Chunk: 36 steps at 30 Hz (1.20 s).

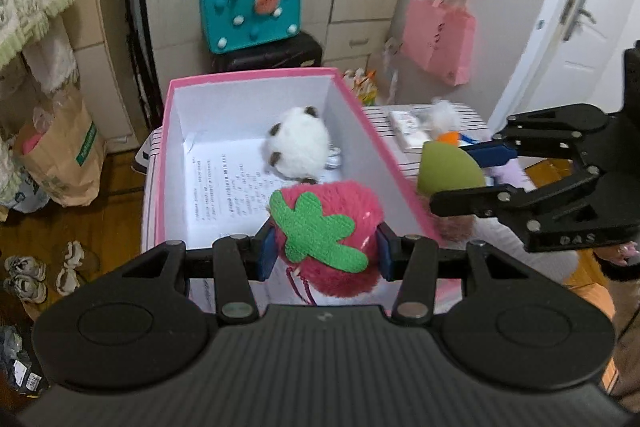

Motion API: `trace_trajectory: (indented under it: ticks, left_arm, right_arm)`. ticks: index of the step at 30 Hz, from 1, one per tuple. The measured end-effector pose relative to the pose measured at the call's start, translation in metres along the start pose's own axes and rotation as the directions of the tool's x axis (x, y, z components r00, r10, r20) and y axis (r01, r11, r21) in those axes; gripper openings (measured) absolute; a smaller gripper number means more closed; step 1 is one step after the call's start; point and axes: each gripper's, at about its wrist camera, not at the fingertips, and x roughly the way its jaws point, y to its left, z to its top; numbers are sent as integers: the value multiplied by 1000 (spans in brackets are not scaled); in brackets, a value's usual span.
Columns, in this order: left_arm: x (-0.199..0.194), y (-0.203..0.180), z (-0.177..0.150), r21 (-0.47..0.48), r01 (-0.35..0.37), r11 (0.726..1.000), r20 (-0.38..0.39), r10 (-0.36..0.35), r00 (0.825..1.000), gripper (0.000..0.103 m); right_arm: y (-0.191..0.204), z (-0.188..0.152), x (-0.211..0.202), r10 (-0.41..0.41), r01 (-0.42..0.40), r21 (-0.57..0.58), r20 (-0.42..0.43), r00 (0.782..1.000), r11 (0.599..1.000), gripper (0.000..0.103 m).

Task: Organize soft objects
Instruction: 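Carry the strawberry plush and green sponge over the pink box with both grippers, then open the left gripper to drop the strawberry while the right gripper releases the sponge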

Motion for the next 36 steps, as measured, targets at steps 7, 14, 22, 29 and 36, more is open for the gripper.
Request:
trace_trajectory:
  ticks: [7, 14, 22, 29, 36]
  left_arm:
    - [64, 45, 40, -65, -65, 996, -99, 58, 993, 46]
    - [107, 73, 74, -58, -105, 993, -136, 96, 986, 47]
    - [147, 72, 92, 9, -119, 993, -211, 118, 970, 47]
    - [170, 78, 95, -23, -91, 996, -262, 82, 961, 49]
    - [178, 84, 97, -53, -97, 994, -251, 81, 965, 50]
  right_arm:
    - [-10, 26, 57, 19, -26, -73, -99, 995, 997, 42]
    - [-1, 40, 104, 15, -51, -196, -182, 983, 979, 42]
    - [-10, 49, 152, 9, -87, -255, -293, 956, 963, 42]
    - [-13, 50, 174, -4, -106, -287, -357, 934, 952, 42]
    - [-14, 52, 176, -14, -94, -273, -369, 929, 957, 43]
